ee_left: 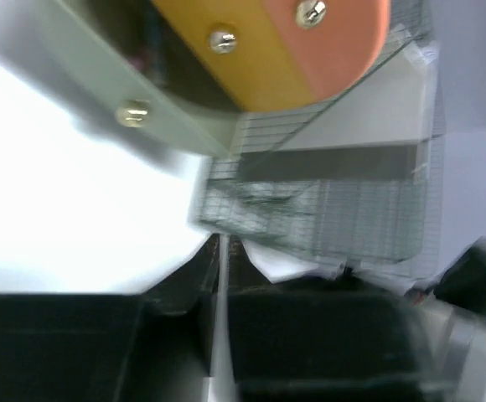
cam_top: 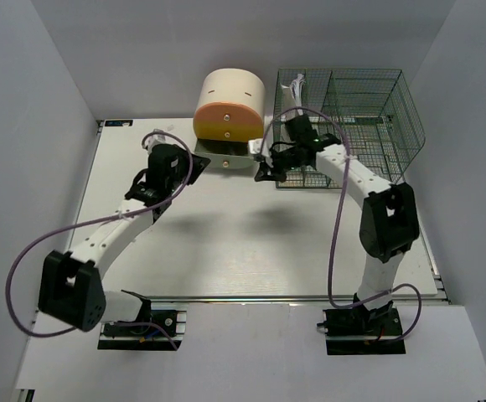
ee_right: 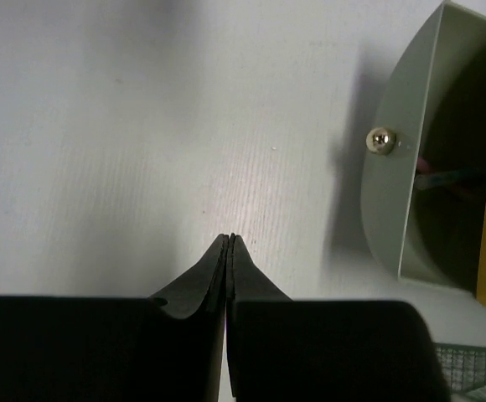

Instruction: Organize the desk

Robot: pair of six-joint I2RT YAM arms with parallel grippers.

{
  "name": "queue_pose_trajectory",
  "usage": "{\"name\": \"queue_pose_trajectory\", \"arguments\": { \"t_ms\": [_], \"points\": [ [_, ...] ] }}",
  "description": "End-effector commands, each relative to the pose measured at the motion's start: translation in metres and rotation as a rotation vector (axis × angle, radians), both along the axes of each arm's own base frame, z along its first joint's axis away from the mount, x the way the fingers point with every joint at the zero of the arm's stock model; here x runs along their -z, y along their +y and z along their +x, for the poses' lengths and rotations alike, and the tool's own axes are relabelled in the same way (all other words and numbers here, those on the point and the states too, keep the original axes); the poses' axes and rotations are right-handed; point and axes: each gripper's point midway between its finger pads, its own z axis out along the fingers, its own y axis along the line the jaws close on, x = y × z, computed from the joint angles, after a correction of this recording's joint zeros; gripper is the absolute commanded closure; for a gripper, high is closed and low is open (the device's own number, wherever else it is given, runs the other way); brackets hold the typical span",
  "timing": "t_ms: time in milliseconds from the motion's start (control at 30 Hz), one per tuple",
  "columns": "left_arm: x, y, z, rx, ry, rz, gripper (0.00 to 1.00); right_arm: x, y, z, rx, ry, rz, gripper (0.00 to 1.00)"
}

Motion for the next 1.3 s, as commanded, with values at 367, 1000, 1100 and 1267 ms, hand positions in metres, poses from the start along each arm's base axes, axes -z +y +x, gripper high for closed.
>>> {"name": "queue_pose_trajectory", "arguments": {
  "t_ms": [367, 1000, 1100, 1267],
  "points": [
    [0.028, 0.091, -0.114, -0.057, 0.048, 0.384, 0.29, 0.051, 0.071, 0.116, 0.554, -0.110, -0.227, 1.00],
    [0.043, 0.107, -0.142, -0.106, 0.120, 0.362, 0.28, 0.068, 0.053, 0.190, 0.919, -0.477, -0.209, 1.00],
    [0.043, 0.107, -0.142, -0.107, 0.121, 0.365, 0.28, 0.069, 0.050, 0.197, 0.950, -0.514, -0.207, 1.00],
    [0.045, 0.109, -0.145, -0.109, 0.135, 0.369, 0.28, 0.064, 0.042, 0.210, 0.994, -0.594, -0.188, 1.00]
  ]
}}
